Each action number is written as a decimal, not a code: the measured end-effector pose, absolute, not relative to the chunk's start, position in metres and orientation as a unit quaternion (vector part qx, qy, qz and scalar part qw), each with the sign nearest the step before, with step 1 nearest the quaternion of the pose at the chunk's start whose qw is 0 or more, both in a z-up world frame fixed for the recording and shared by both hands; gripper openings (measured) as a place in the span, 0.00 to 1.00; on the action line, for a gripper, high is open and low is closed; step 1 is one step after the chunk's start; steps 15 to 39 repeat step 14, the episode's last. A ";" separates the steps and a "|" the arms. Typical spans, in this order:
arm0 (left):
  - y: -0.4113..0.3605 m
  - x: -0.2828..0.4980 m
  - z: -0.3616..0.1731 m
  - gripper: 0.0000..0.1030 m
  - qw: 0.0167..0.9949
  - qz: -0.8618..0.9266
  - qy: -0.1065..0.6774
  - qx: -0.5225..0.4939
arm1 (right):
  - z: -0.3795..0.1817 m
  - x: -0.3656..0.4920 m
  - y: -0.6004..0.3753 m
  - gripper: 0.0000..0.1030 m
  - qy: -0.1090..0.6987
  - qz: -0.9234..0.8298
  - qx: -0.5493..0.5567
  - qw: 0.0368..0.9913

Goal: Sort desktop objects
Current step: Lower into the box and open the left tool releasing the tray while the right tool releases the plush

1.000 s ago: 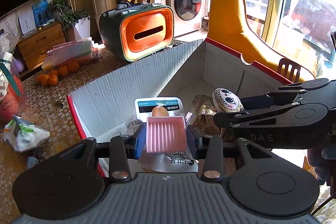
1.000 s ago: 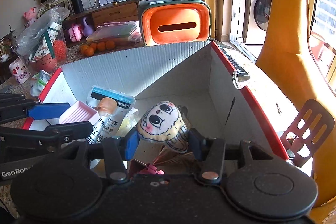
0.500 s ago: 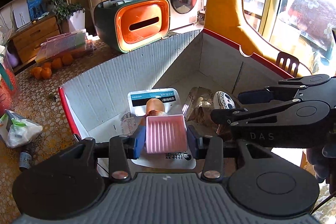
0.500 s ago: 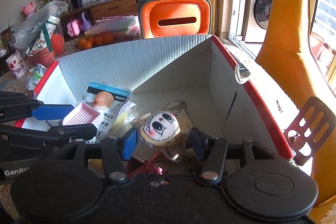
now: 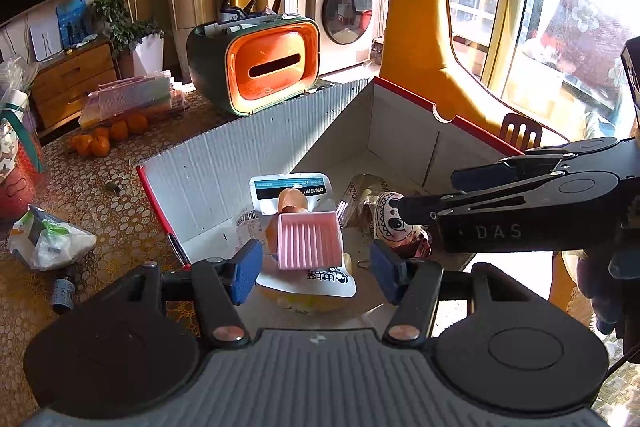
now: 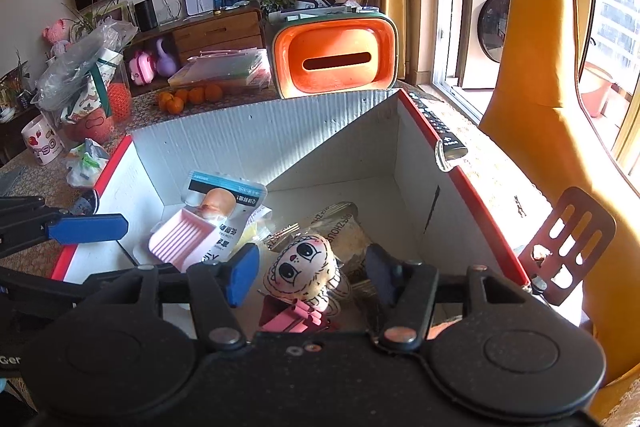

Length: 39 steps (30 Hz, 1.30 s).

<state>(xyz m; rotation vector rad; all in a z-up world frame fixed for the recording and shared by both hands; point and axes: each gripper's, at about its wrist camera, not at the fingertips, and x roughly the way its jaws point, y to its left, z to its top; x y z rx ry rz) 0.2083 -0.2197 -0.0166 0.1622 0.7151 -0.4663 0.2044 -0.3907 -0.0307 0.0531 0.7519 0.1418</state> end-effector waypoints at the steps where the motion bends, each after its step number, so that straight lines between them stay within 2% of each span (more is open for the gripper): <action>1: -0.218 0.206 -0.014 0.57 0.908 -0.226 0.345 0.077 | -0.028 0.202 -0.390 0.58 0.365 0.070 0.027 0.928; 6: -0.207 0.191 0.000 0.57 0.913 -0.224 0.334 0.066 | -0.014 0.188 -0.381 0.62 0.352 0.079 0.025 0.932; 14: -0.187 0.167 0.018 0.57 0.922 -0.222 0.314 0.052 | 0.008 0.161 -0.366 0.63 0.335 0.092 0.018 0.938; 39: -0.187 0.167 0.018 0.57 0.922 -0.222 0.314 0.052 | 0.008 0.161 -0.366 0.63 0.335 0.092 0.018 0.938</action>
